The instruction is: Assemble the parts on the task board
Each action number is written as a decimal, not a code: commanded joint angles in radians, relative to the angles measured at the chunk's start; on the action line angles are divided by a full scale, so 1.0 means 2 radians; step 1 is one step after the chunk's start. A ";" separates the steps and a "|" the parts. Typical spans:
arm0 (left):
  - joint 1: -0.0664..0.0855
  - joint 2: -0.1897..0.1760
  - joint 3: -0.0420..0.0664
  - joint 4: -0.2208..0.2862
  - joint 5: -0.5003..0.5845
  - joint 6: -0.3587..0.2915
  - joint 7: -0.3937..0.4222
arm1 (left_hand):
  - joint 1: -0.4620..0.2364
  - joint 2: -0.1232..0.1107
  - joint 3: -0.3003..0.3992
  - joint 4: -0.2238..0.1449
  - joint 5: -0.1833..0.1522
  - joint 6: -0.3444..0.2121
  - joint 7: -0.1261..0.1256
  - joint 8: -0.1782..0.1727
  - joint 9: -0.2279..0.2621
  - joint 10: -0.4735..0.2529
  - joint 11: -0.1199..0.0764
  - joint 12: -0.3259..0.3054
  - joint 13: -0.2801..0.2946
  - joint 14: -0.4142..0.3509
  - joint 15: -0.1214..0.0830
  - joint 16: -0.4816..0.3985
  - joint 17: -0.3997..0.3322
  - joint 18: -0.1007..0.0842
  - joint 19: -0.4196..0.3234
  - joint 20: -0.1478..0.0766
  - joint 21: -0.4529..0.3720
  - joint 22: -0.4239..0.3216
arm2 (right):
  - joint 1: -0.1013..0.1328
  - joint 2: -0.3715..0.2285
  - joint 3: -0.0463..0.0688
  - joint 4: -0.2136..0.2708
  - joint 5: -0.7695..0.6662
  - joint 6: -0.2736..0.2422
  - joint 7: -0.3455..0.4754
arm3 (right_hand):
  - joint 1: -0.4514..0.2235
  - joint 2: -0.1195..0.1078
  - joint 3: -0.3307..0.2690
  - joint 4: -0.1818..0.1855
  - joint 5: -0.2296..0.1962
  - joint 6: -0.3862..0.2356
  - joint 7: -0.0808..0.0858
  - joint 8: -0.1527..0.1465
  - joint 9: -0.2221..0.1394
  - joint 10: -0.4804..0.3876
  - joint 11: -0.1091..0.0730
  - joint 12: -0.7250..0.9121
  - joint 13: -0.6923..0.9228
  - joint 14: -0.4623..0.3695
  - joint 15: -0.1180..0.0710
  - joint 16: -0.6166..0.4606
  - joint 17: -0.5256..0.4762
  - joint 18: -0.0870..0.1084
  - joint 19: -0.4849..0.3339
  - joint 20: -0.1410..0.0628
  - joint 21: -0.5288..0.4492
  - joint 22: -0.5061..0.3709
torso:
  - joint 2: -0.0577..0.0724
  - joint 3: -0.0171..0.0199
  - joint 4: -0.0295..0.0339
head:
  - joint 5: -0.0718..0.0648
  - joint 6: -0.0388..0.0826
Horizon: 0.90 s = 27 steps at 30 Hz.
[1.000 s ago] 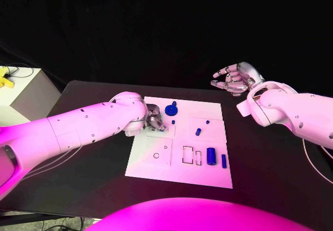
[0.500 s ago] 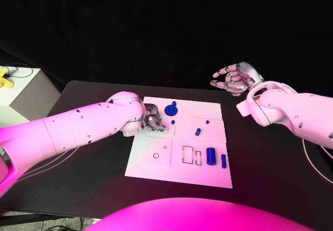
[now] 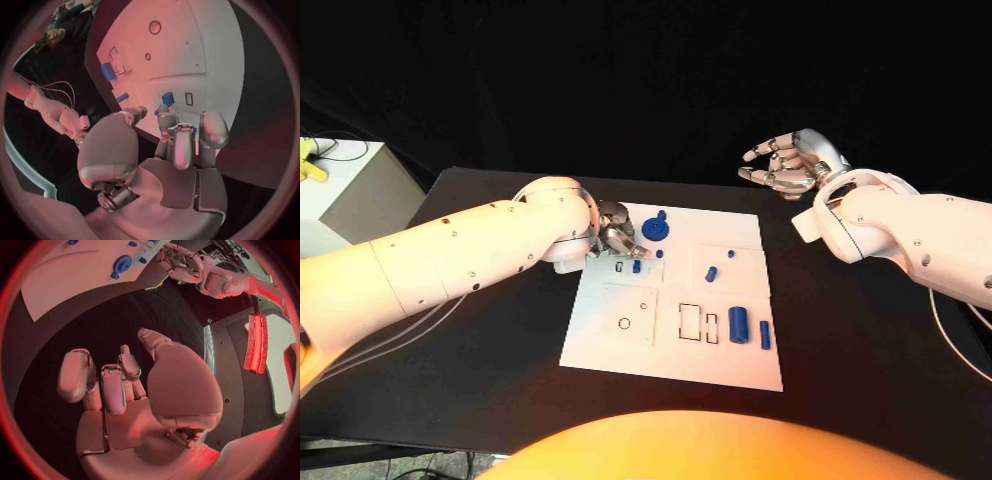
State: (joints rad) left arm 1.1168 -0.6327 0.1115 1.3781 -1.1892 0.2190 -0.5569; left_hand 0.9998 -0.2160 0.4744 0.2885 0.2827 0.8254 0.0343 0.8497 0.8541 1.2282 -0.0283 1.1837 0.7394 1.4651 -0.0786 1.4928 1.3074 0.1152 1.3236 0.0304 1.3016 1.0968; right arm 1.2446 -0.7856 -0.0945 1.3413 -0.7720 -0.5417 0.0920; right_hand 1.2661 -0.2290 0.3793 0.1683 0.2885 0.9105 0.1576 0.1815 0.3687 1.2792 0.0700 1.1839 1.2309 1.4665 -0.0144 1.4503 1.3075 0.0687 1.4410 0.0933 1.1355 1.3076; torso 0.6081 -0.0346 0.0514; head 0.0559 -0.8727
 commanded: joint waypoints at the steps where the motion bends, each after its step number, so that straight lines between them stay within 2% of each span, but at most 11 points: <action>1: 0.000 -0.002 0.014 0.001 0.027 0.028 0.000 | 0.006 0.000 -0.008 0.000 -0.001 -0.006 0.006 -0.006 0.001 -0.010 0.002 -0.007 -0.009 0.031 -0.001 -0.004 0.055 -0.006 -0.009 0.000 -0.008 -0.010 | 0.000 0.000 0.000 0.000 -0.001 -0.002 0.006 | -0.003 0.003 -0.002 0.001 0.001 -0.003 -0.001 0.003 0.000 -0.003 0.000 -0.001 0.000 0.020 0.005 -0.002 0.039 0.007 -0.004 0.001 -0.002 0.034 | 0.000 0.0002 0.0002 | 0.000 0.000; 4: 0.001 -0.004 0.033 -0.007 0.036 0.040 0.000 | 0.016 0.007 -0.014 0.000 0.001 -0.015 0.009 -0.011 0.002 -0.020 0.005 -0.011 -0.017 0.028 0.002 -0.008 0.048 -0.004 -0.015 0.002 -0.014 -0.019 | 0.000 0.000 0.000 -0.001 -0.001 -0.001 0.006 | -0.003 0.003 -0.002 0.001 0.001 -0.003 -0.001 0.003 0.000 -0.003 0.000 -0.001 0.000 0.020 0.005 -0.002 0.039 0.007 -0.004 0.001 -0.002 0.034 | -0.001 0.0004 0.0000 | 0.000 0.000; 6: 0.001 -0.004 0.041 -0.016 0.038 0.044 0.000 | 0.022 0.010 -0.018 0.000 0.002 -0.023 0.013 -0.018 0.000 -0.027 0.008 -0.015 -0.023 0.026 0.004 -0.011 0.043 -0.003 -0.021 0.004 -0.019 -0.027 | 0.000 0.000 0.000 -0.001 -0.001 -0.001 0.006 | -0.003 0.003 -0.002 0.001 0.001 -0.003 -0.001 0.003 0.000 -0.003 0.000 -0.001 0.000 0.020 0.005 -0.002 0.039 0.007 -0.004 0.001 -0.002 0.034 | -0.001 0.0006 0.0002 | 0.000 0.000; 10: 0.005 0.000 0.051 -0.043 0.036 0.044 0.000 | 0.033 0.015 -0.025 0.000 0.003 -0.032 0.019 -0.034 -0.008 -0.040 0.014 -0.019 -0.032 0.024 0.009 -0.014 0.039 -0.002 -0.024 0.008 -0.023 -0.032 | 0.000 0.001 0.000 -0.002 0.000 -0.001 0.006 | -0.003 0.003 -0.002 0.001 0.001 -0.003 -0.001 0.003 0.000 -0.003 0.000 -0.001 0.000 0.020 0.005 -0.002 0.039 0.007 -0.004 0.001 -0.002 0.034 | -0.001 0.0007 0.0002 | 0.000 0.000; 13: 0.007 0.009 0.055 -0.069 0.028 0.048 -0.001 | 0.041 0.019 -0.028 0.001 0.004 -0.038 0.023 -0.045 -0.014 -0.050 0.018 -0.025 -0.042 0.021 0.012 -0.019 0.031 0.001 -0.032 0.011 -0.032 -0.044 | 0.000 0.002 0.000 -0.003 0.000 -0.001 0.006 | -0.003 0.003 -0.002 0.001 0.001 -0.003 -0.001 0.003 0.000 -0.003 0.000 -0.001 0.000 0.020 0.005 -0.002 0.039 0.007 -0.004 0.001 -0.002 0.034 | 0.001 0.0002 -0.0003 | -0.003 0.000; 17: 0.008 0.021 0.057 -0.099 0.010 0.051 -0.001 | 0.042 0.020 -0.029 0.001 0.004 -0.039 0.025 -0.047 -0.016 -0.052 0.019 -0.025 -0.044 0.020 0.013 -0.020 0.029 0.002 -0.034 0.012 -0.034 -0.047 | 0.000 0.002 0.000 -0.003 0.001 -0.001 0.006 | -0.003 0.003 -0.002 0.001 0.001 -0.003 -0.001 0.003 0.000 -0.003 0.000 -0.001 0.000 0.020 0.005 -0.002 0.039 0.007 -0.004 0.001 -0.002 0.034 | 0.001 -0.0005 -0.0007 | -0.002 0.000; 21: 0.011 0.037 0.057 -0.133 -0.007 0.053 0.001 | 0.042 0.020 -0.030 0.001 0.004 -0.039 0.025 -0.048 -0.016 -0.052 0.019 -0.025 -0.042 0.020 0.013 -0.019 0.030 0.001 -0.033 0.012 -0.034 -0.046 | 0.000 0.002 0.000 -0.002 0.001 -0.001 0.006 | -0.003 0.004 -0.002 0.001 0.001 -0.005 -0.001 0.003 0.001 -0.002 0.000 -0.001 0.000 0.021 0.005 -0.001 0.041 0.007 -0.003 0.001 -0.001 0.034 | 0.002 0.0000 -0.0008 | -0.001 0.000; 27: 0.013 0.051 0.056 -0.162 -0.018 0.052 0.003 | 0.042 0.020 -0.030 0.001 0.004 -0.039 0.025 -0.049 -0.016 -0.052 0.019 -0.024 -0.041 0.020 0.013 -0.019 0.031 0.001 -0.033 0.012 -0.033 -0.045 | 0.000 0.002 0.000 0.000 0.001 -0.002 0.006 | -0.003 0.004 -0.002 0.001 0.001 -0.005 -0.001 0.003 0.001 -0.002 0.000 -0.001 0.000 0.021 0.005 -0.001 0.041 0.007 -0.003 0.001 -0.001 0.034 | 0.002 -0.0002 -0.0011 | -0.001 0.000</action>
State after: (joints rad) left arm 1.1412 -0.5365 0.2241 1.0627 -1.1870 0.3047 -0.5591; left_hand 1.0739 -0.1735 0.4207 0.2898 0.2873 0.7537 0.0836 0.7566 0.8225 1.1327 0.0108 1.1378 0.6562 1.4667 -0.0585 1.4577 1.3074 0.1153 1.2627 0.0521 1.2382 1.0054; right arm 1.2444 -0.7822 -0.0946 1.3383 -0.7701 -0.5432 0.0932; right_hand 1.2661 -0.2290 0.3794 0.1682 0.2885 0.9106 0.1576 0.1815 0.3685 1.2793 0.0700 1.1840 1.2310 1.4664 -0.0144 1.4504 1.3074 0.0687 1.4410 0.0934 1.1355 1.3073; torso 0.6114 -0.0345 0.0497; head 0.0541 -0.8727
